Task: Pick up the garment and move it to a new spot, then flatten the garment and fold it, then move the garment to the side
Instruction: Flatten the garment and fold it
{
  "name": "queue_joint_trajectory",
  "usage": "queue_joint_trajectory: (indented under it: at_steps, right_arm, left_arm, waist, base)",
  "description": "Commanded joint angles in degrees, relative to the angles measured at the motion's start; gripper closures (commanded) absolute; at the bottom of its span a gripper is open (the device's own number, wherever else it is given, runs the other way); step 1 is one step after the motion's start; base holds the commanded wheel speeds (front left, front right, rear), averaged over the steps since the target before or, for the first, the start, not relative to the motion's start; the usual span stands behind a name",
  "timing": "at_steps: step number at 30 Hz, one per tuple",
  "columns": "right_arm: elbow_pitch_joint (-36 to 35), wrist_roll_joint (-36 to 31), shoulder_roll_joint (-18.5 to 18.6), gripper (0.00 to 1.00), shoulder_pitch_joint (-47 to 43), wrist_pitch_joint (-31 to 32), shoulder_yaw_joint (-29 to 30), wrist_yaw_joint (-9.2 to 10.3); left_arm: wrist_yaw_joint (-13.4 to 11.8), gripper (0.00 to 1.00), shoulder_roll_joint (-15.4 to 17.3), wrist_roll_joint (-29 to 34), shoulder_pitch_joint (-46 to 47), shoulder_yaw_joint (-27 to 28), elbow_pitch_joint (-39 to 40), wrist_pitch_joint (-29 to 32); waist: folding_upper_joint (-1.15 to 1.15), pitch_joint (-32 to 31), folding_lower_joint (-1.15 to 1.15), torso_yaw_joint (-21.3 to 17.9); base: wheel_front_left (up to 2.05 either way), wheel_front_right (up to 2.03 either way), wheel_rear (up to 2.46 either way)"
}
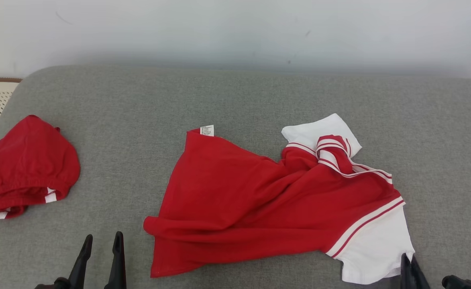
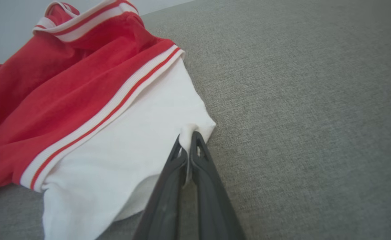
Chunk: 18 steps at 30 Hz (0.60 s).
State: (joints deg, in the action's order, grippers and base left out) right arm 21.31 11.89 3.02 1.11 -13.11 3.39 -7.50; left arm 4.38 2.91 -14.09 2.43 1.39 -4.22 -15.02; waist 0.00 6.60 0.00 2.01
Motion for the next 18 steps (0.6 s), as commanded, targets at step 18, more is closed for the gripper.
queue_joint_trajectory:
  at_steps: [18]
  right_arm:
    - [-10.3, -6.7, -0.2, 0.0, -1.2, -2.1, -0.6, 0.01]
  left_arm:
    - [0.3, 0.0, 0.0, 1.5, -2.2, 0.7, 0.6, -0.2]
  waist:
    - [0.0, -3.7, 0.0, -0.6]
  base:
    - [0.0, 0.0, 0.0]
